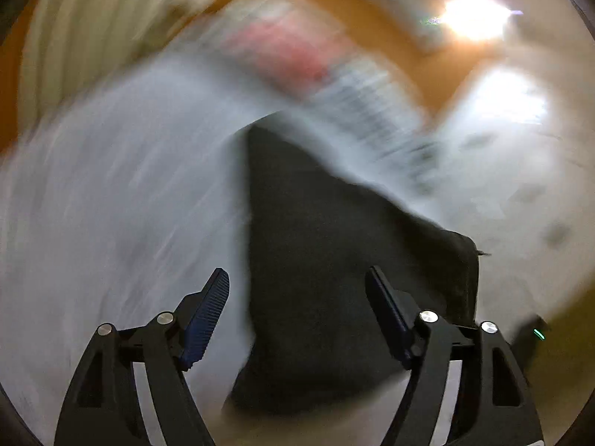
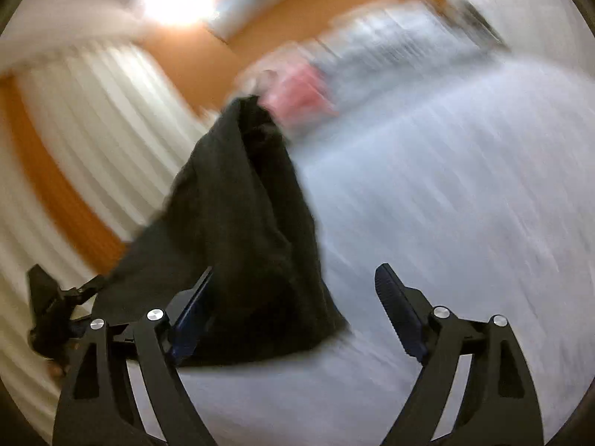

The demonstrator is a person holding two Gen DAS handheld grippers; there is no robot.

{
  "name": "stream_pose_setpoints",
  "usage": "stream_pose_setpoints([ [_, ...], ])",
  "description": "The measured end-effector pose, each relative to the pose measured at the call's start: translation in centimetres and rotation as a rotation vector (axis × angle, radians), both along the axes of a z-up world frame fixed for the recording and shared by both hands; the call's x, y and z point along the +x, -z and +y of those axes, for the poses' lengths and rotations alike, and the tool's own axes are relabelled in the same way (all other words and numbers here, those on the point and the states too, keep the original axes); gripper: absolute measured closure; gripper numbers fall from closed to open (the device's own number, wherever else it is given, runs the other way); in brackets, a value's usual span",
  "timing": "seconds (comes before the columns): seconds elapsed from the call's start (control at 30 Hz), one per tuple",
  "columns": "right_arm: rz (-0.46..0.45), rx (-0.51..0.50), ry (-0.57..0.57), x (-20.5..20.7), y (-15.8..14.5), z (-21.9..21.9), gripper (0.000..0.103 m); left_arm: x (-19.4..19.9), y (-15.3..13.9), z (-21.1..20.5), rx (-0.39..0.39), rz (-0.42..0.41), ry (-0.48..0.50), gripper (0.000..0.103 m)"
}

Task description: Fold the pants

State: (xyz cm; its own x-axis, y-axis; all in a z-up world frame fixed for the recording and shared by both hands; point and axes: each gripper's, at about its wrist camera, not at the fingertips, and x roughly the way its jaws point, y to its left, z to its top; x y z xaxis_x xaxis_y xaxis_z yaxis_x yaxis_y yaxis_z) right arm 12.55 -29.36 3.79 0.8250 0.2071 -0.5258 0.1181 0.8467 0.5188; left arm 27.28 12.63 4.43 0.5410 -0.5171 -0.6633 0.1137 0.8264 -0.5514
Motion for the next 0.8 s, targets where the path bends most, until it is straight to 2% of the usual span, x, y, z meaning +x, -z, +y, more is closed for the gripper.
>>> stream_pose_setpoints([
  [0.03,0.120,-0.007,0.028,-0.1,4.2,-1.1,0.026,0.1,4.7,1.3,-0.024,0.119,-0.029,0.041],
  [0.07,0.177,0.001,0.044,-0.9,6.8,-1.9,0.026,-0.4,7.5,2.4,-0.063,0.179,-0.049,0.042],
  [0.13,0.219,0.023,0.053,-2.9,10.0,-3.1,0.026,-2.1,10.4,4.0,-0.074,0.217,-0.093,0.041],
  [0.23,0.219,-0.018,0.044,-3.3,10.2,-3.5,0.025,-3.3,9.8,4.0,-0.037,0.186,-0.102,0.041],
  [0.3,0.199,-0.042,0.012,-2.1,8.8,-2.8,0.026,-2.9,8.3,3.1,-0.013,0.146,-0.090,0.040],
  [0.37,0.157,-0.047,-0.021,-2.8,7.9,-1.0,0.026,-2.4,7.3,1.5,0.011,0.098,-0.057,0.037],
  [0.5,0.105,-0.071,-0.028,1.1,5.5,0.6,0.027,-0.1,7.3,-1.1,0.025,0.055,-0.047,0.030],
  [0.53,0.087,-0.075,-0.030,1.7,5.2,0.8,0.040,0.6,7.9,-1.7,0.014,0.064,-0.046,0.030],
  [0.57,0.069,-0.077,-0.045,2.3,4.9,1.2,0.049,1.4,8.5,-2.2,0.016,0.072,-0.039,0.030],
  [0.6,0.065,-0.082,-0.072,3.1,4.9,1.5,0.063,1.7,9.2,-2.5,0.037,0.079,-0.035,0.030],
  [0.63,0.086,-0.110,-0.102,4.0,5.5,2.1,0.078,2.1,10.1,-3.0,0.102,0.090,-0.048,0.033],
  [0.7,0.199,-0.190,-0.114,5.5,7.9,2.8,0.091,2.5,12.0,-3.5,0.223,0.123,-0.060,0.037],
  [0.73,0.227,-0.222,-0.105,5.9,9.3,2.6,0.093,2.1,12.1,-3.6,0.239,0.088,-0.043,0.037],
  [0.8,0.219,-0.235,-0.085,5.0,9.2,1.9,0.091,1.0,11.3,-3.8,0.320,0.064,-0.036,0.041],
])
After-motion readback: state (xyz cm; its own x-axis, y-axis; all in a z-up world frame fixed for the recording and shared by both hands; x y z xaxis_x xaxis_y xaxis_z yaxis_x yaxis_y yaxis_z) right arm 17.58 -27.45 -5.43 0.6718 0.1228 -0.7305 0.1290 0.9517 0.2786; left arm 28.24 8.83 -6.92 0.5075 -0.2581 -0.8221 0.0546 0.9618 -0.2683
